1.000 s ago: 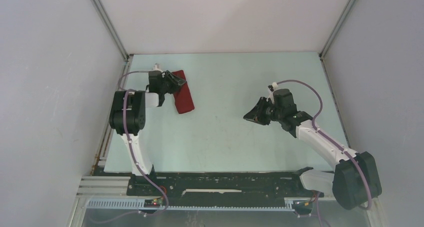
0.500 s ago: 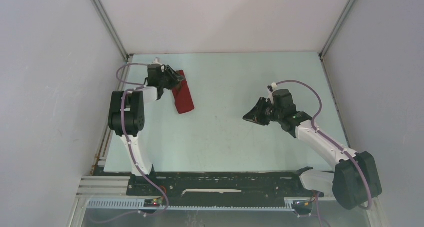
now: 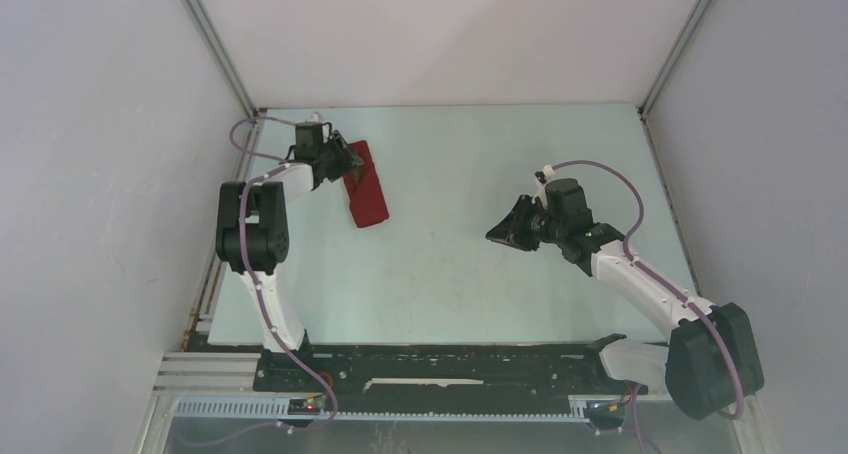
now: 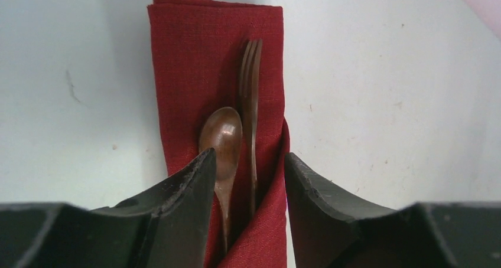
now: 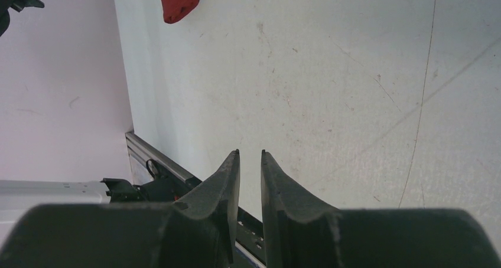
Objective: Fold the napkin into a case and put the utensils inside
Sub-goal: Insert the fork into the folded napkin.
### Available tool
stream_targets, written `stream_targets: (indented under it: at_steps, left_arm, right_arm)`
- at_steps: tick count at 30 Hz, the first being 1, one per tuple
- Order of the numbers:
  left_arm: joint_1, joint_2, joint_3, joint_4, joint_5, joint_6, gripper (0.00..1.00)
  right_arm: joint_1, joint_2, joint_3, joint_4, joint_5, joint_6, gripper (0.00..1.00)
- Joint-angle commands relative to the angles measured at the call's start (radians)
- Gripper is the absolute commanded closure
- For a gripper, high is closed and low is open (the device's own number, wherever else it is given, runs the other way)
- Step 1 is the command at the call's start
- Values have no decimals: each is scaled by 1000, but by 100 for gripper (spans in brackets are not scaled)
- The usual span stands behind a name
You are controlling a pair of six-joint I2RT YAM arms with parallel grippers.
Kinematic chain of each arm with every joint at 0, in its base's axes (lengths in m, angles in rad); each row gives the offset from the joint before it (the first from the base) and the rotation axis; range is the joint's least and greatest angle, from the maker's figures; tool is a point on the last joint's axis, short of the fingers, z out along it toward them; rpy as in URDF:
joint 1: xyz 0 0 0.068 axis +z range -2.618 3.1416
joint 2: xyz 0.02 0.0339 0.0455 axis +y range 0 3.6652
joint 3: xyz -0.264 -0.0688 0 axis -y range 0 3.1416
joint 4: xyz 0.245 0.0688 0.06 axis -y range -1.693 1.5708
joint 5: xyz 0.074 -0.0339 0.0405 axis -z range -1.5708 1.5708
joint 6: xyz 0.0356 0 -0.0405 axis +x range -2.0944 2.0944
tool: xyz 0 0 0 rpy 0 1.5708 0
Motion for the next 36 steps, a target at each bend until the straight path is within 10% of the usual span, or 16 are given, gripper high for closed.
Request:
stream_targets:
  at_steps: [1, 27, 36]
  left_arm:
    - [0, -53, 83, -66, -51, 91, 51]
    - [-6, 229, 469, -328, 2, 115, 66]
    - [11, 230, 428, -234, 83, 47, 85]
  right_arm:
    - [10, -18, -4, 29, -1, 1, 74]
    - [0, 16, -4, 62, -31, 9, 75]
    - [-1, 13, -4, 53, -28, 6, 76]
